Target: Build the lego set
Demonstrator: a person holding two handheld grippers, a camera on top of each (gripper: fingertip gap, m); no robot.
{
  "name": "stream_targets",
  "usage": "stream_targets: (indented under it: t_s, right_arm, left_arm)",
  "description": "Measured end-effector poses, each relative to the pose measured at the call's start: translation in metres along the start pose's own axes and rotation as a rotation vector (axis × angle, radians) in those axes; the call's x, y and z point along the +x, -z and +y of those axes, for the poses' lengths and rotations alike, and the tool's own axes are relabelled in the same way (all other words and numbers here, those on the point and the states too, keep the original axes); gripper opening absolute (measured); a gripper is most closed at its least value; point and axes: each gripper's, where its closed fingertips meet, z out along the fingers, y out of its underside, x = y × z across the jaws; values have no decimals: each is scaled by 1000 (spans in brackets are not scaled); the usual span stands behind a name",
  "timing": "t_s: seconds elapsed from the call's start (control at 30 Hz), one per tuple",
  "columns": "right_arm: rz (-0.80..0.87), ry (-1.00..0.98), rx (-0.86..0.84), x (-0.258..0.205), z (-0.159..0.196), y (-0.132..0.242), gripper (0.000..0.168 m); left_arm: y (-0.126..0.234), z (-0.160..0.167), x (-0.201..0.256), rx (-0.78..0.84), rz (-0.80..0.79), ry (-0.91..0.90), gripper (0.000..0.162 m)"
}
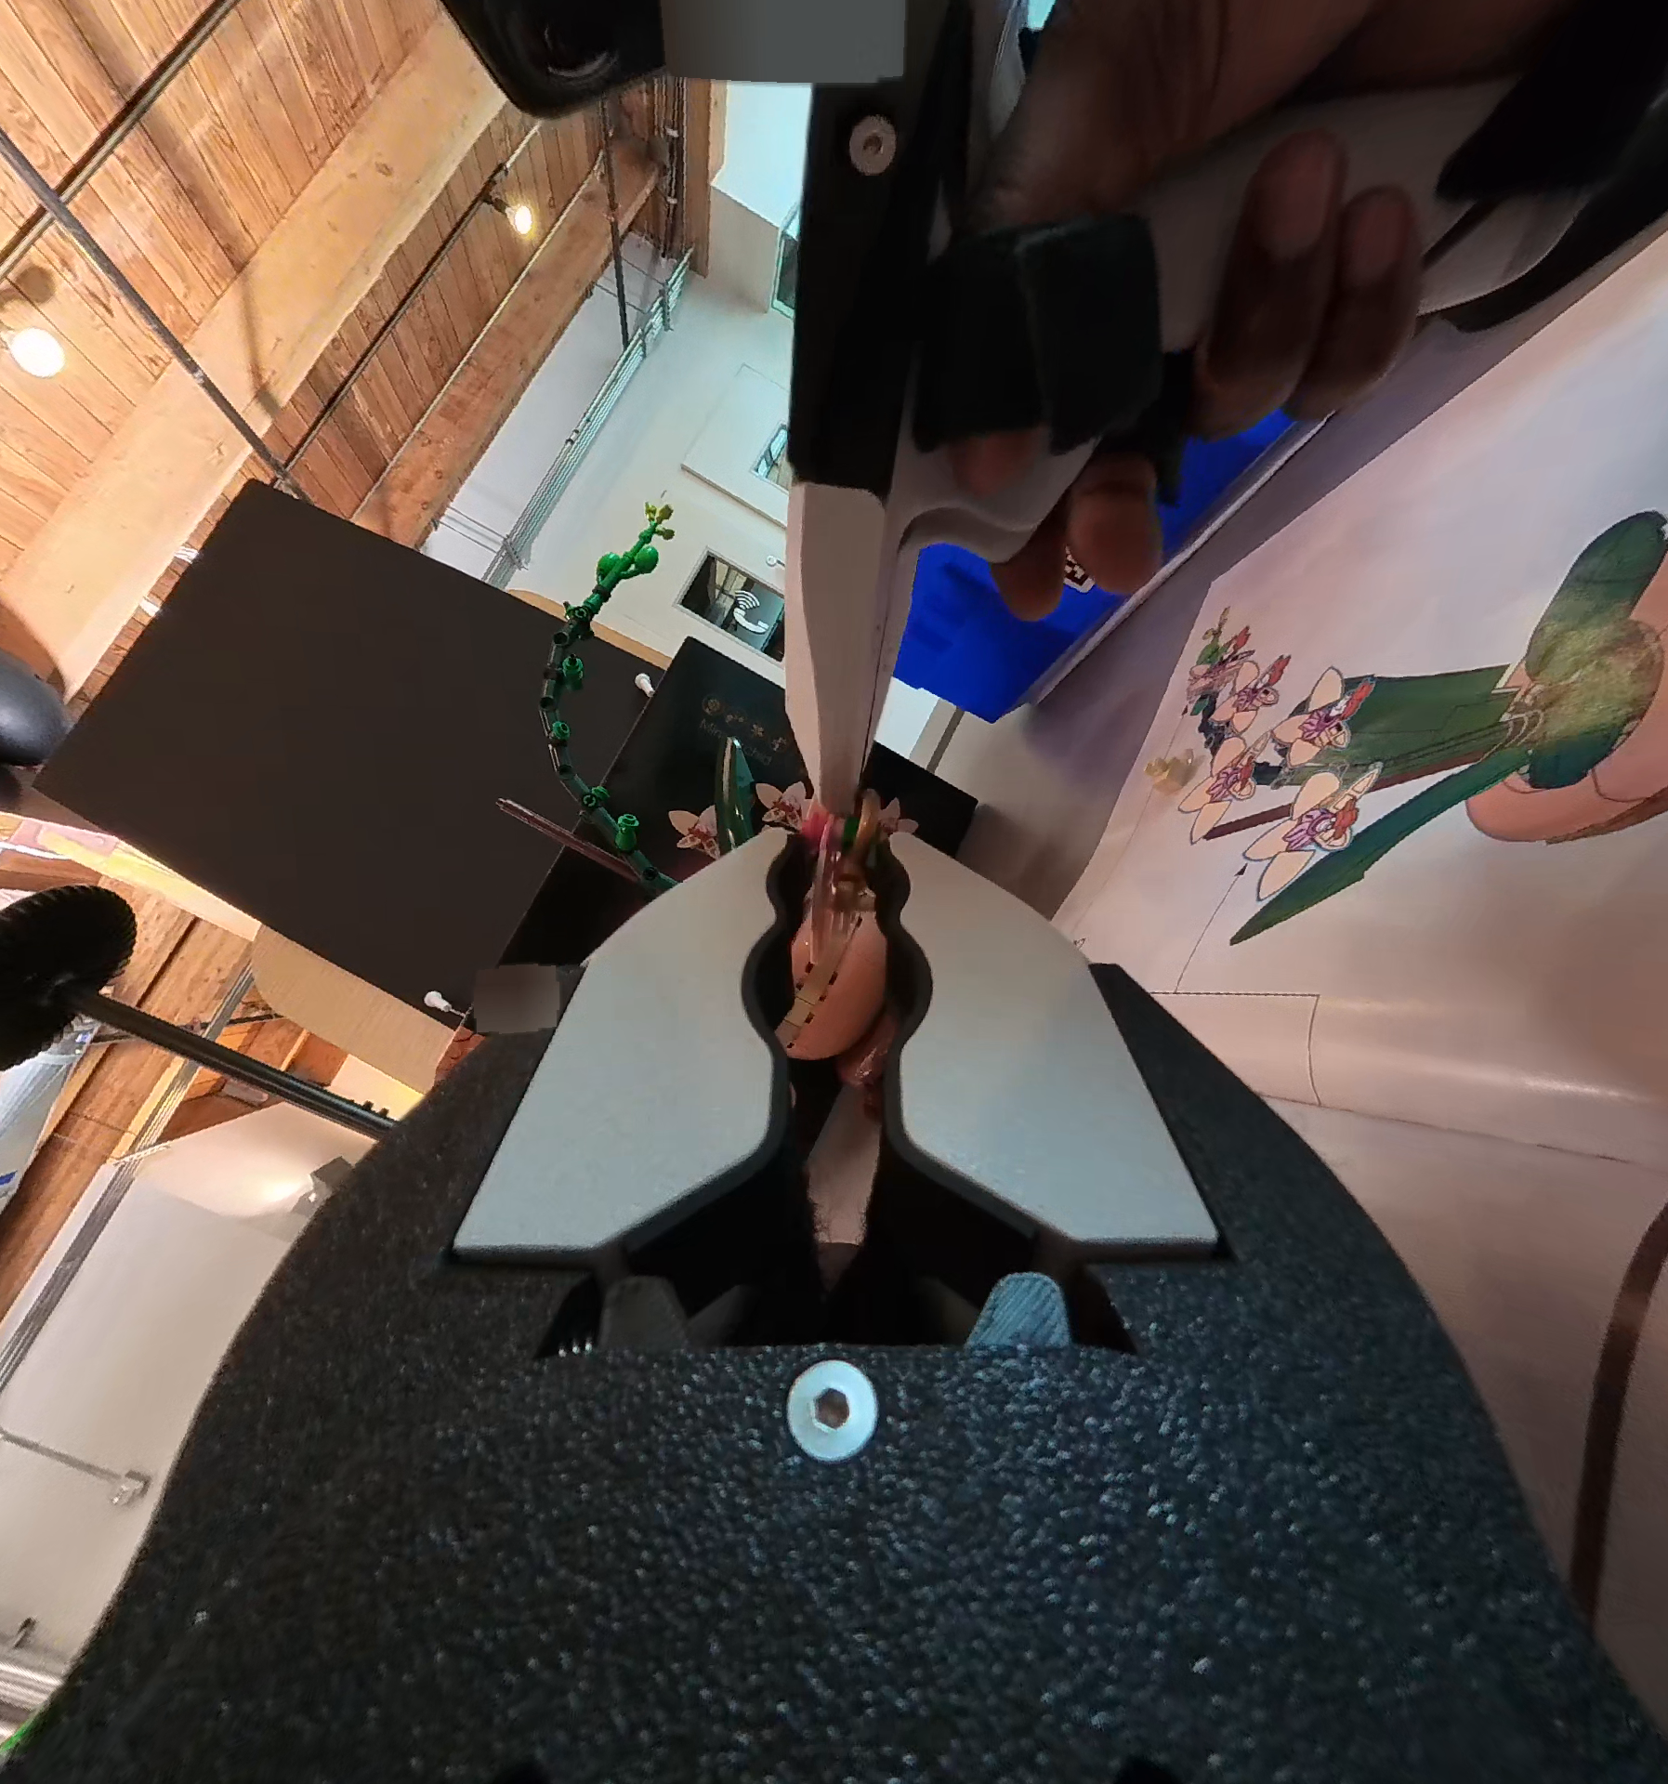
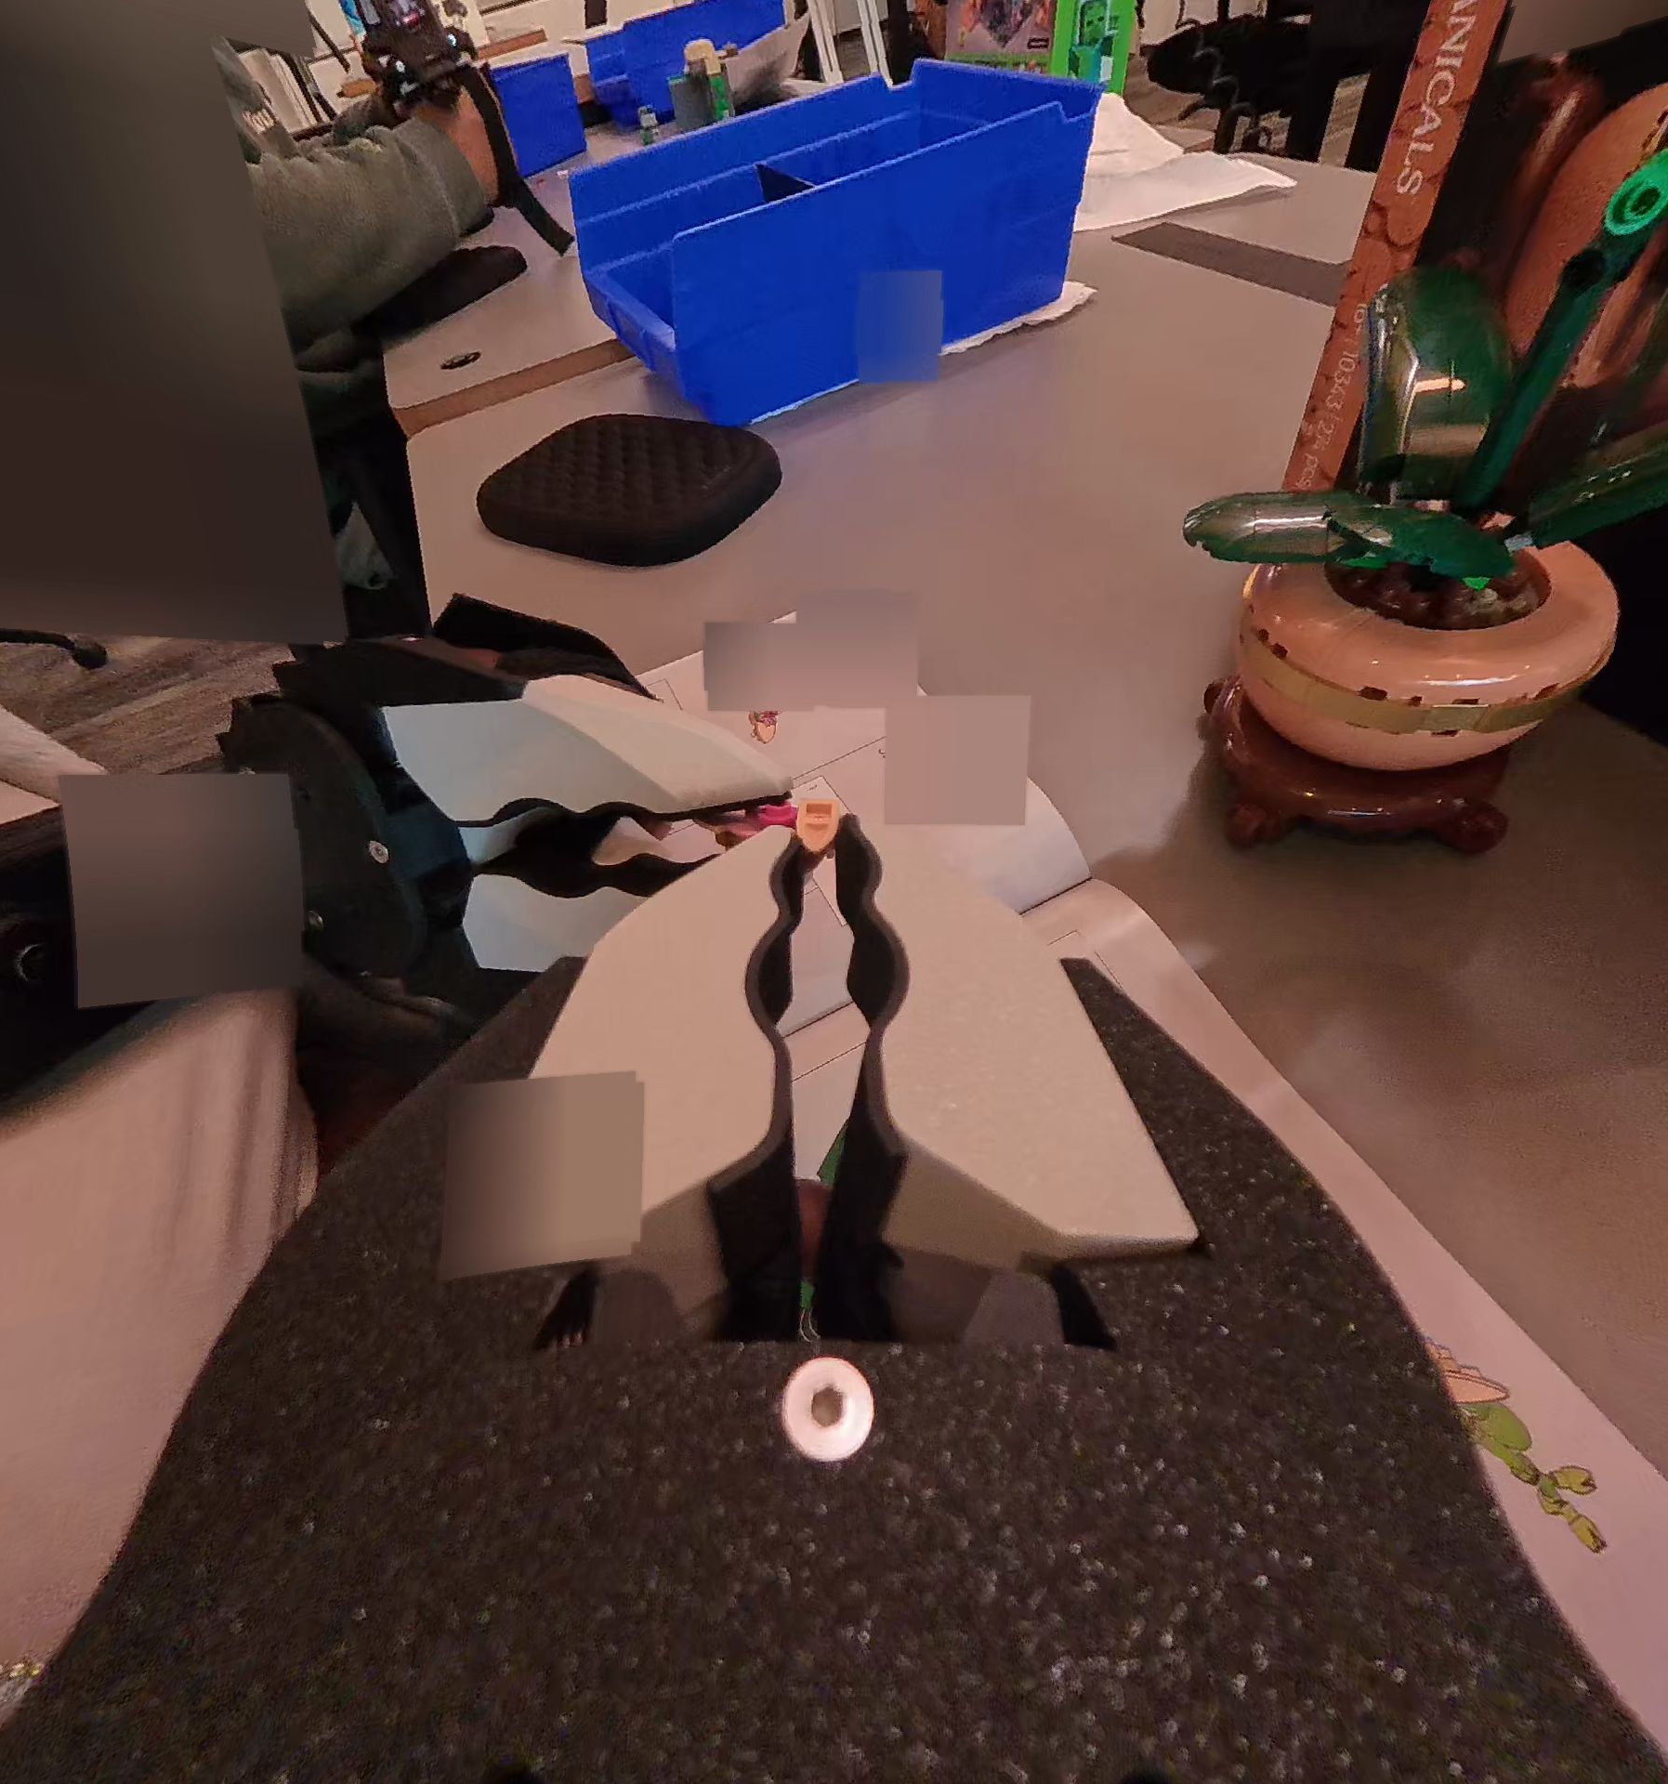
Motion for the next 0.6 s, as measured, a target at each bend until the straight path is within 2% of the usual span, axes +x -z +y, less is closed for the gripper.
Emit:
stream_targets:
  t_s: [0.27, 0.6]
  right_arm:
    - [-8, 99, -48, -2, 0, 3, 8]
    - [-35, 64, -36, -1, 2, 3, 6]
  left_arm:
    - [1, -3, 0, 19, 2, -11, 13]
    - [0, -4, 2, 23, 7, -13, 13]
